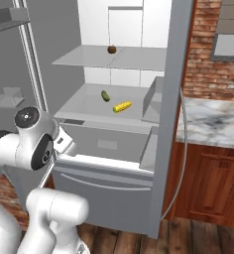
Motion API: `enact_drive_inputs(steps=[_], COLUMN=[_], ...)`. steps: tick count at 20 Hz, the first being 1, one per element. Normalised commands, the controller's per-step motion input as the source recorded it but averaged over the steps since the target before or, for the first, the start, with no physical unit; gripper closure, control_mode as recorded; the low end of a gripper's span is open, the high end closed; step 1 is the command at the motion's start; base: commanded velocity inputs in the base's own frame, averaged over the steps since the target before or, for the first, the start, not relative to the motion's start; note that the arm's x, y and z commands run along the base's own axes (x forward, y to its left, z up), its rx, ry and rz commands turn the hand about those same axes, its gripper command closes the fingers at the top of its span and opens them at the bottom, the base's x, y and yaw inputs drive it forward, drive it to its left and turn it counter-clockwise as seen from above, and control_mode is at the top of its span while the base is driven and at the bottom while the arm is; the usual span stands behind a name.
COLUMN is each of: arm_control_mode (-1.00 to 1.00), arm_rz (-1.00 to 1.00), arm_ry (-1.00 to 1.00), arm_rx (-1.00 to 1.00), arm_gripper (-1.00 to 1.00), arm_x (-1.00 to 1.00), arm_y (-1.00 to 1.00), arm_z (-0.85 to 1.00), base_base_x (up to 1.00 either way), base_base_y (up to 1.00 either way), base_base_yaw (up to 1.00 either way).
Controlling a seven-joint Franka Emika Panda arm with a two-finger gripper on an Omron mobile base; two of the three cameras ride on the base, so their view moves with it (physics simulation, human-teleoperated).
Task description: Place the corn in the correct fridge rack based on whether it is a fruit or vegetable. Finally, close the fridge door.
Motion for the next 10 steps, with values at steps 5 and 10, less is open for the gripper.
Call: enact_drive_inputs(steps=[5, 10], arm_control_mode=[-1.00, -1.00], arm_rz=[0.28, 0.23], arm_ry=[-0.13, -0.14], arm_rx=[-0.34, -0.37], arm_gripper=[-1.00, -1.00], arm_x=[-0.69, -0.81], arm_y=[0.71, 0.63], arm_z=[0.41, 0.11], base_base_x=[0.00, 0.00], base_base_y=[0.00, 0.00], base_base_yaw=[0.00, 0.00])
